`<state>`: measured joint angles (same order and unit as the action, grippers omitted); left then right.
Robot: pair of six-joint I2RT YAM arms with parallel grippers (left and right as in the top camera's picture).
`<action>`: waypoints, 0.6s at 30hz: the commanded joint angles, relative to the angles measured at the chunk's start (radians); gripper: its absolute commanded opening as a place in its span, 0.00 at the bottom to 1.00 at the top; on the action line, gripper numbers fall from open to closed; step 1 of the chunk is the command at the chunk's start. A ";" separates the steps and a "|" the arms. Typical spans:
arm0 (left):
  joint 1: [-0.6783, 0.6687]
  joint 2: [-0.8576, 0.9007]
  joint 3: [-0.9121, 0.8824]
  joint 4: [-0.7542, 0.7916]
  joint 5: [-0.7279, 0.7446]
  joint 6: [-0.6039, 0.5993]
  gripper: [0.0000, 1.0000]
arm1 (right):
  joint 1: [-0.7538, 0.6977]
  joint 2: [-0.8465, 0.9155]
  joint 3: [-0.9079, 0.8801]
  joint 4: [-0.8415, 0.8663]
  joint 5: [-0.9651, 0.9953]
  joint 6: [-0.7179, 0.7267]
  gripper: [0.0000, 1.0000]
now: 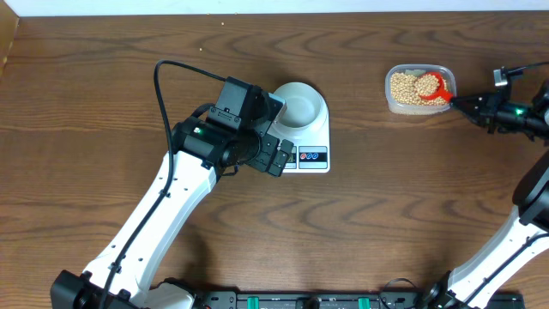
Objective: Scoop item into bowl and weigh 50g on scale
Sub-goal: 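Drag the red scoop through the soybeans with the right gripper to fill it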
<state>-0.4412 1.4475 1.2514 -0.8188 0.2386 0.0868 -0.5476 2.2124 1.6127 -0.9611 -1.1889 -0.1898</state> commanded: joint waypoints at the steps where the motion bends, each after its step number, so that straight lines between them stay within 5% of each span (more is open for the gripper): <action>1: 0.002 0.003 -0.006 -0.003 0.012 0.018 1.00 | -0.015 0.004 -0.007 -0.002 -0.105 -0.037 0.01; 18: 0.002 0.003 -0.006 -0.003 0.012 0.018 1.00 | -0.015 0.004 -0.006 -0.052 -0.281 -0.107 0.01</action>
<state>-0.4412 1.4475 1.2514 -0.8188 0.2386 0.0868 -0.5663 2.2124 1.6123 -1.0004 -1.3655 -0.2470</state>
